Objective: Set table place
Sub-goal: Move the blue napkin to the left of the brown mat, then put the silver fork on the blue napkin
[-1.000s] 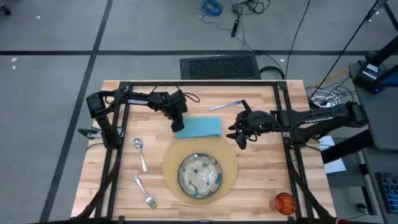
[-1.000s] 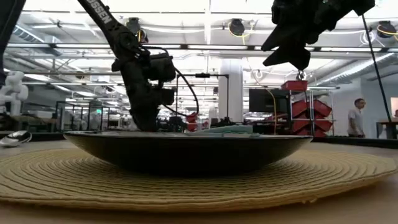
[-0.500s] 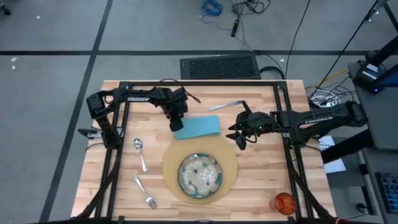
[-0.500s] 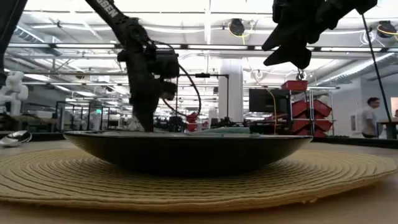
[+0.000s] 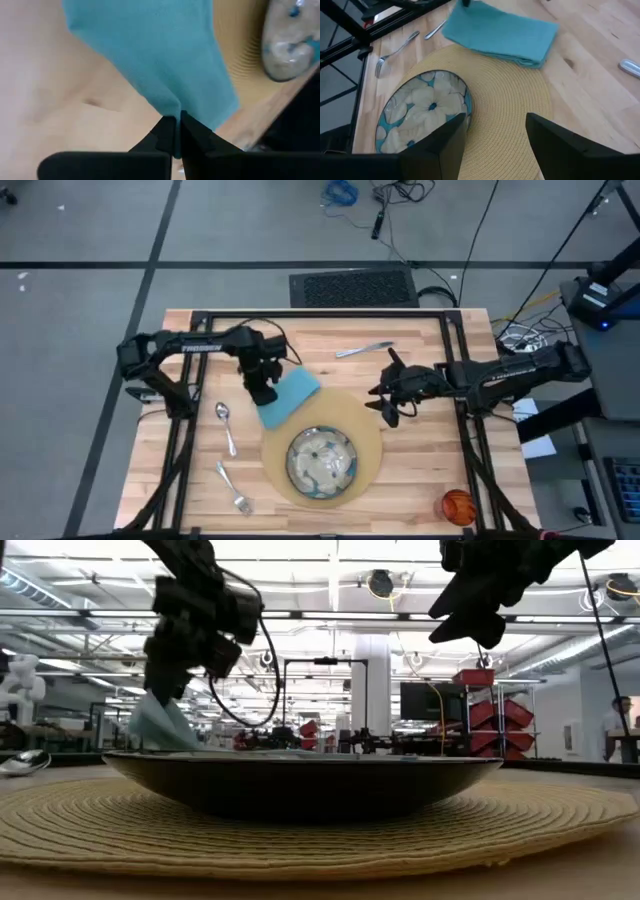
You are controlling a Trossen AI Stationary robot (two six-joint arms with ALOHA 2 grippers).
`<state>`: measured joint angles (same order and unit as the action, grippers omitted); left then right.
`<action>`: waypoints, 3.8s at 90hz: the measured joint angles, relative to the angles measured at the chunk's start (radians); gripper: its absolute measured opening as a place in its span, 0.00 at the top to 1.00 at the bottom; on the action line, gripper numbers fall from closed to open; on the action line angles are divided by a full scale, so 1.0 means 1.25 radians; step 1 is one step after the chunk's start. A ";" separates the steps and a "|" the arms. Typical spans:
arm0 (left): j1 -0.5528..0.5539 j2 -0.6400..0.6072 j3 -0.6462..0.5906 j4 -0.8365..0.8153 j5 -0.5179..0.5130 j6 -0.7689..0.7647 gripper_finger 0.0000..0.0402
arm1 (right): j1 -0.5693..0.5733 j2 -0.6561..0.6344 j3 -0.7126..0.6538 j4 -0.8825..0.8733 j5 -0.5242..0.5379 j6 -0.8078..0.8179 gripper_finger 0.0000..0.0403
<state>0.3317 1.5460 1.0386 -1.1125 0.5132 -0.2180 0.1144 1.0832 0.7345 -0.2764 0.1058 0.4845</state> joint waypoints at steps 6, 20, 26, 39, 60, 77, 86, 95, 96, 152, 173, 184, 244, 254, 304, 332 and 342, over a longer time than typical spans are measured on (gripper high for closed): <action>-0.036 -0.016 -0.020 0.006 0.000 -0.069 1.00 | 0.014 0.000 0.000 0.000 0.000 -0.002 0.51; -0.134 -0.042 -0.057 0.017 -0.017 -0.197 1.00 | 0.049 -0.001 0.000 0.002 0.003 -0.008 0.51; -0.171 -0.056 -0.080 0.030 -0.024 -0.232 1.00 | 0.062 0.000 0.000 0.002 0.003 -0.011 0.51; -0.229 -0.108 -0.136 0.030 -0.050 -0.315 1.00 | 0.091 0.000 0.000 0.006 0.003 -0.002 0.51; -0.372 -0.232 -0.245 0.181 -0.069 -0.580 1.00 | 0.150 0.000 0.000 0.009 0.003 0.049 0.51; -0.531 -0.278 -0.302 0.288 -0.148 -0.799 1.00 | 0.204 0.000 0.000 0.009 0.006 0.088 0.51; -0.603 -0.273 -0.325 0.387 -0.196 -0.902 1.00 | 0.230 0.000 0.000 0.009 0.006 0.106 0.51; -0.657 -0.247 -0.327 0.465 -0.242 -0.984 1.00 | 0.256 0.000 0.000 0.010 0.006 0.119 0.51; -0.662 -0.244 -0.327 0.473 -0.247 -0.991 1.00 | 0.258 0.000 0.000 0.010 0.006 0.120 0.51; -0.890 -0.139 -0.327 0.658 -0.383 -1.266 1.00 | 0.310 0.000 0.000 0.014 0.021 0.144 0.51; -0.902 -0.139 -0.327 0.687 -0.414 -1.265 1.00 | 0.310 0.000 0.000 0.014 0.021 0.148 0.51; -0.902 -0.138 -0.327 0.689 -0.415 -1.246 1.00 | 0.310 0.000 0.000 0.014 0.021 0.148 0.51; -0.895 -0.146 -0.327 0.689 -0.290 -1.213 0.58 | 0.310 0.000 0.000 0.013 0.020 0.143 0.51; -0.894 -0.180 -0.326 0.690 -0.296 -1.200 0.58 | 0.307 0.000 0.000 0.013 0.020 0.142 0.51; -1.049 -0.121 -0.320 0.688 -0.225 -1.106 0.58 | 0.308 0.002 0.000 0.014 0.048 0.180 0.51; -1.035 -0.093 -0.164 0.368 -0.211 -0.813 0.64 | 0.307 0.025 0.000 0.014 0.085 0.255 0.51; -1.044 -0.093 -0.075 0.210 -0.304 -0.627 0.67 | 0.307 0.047 0.000 0.015 0.103 0.290 0.51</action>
<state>-0.9736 1.4295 0.9445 -0.8496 0.1337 -1.0022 0.4984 1.1423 0.7349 -0.2579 0.2339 0.8476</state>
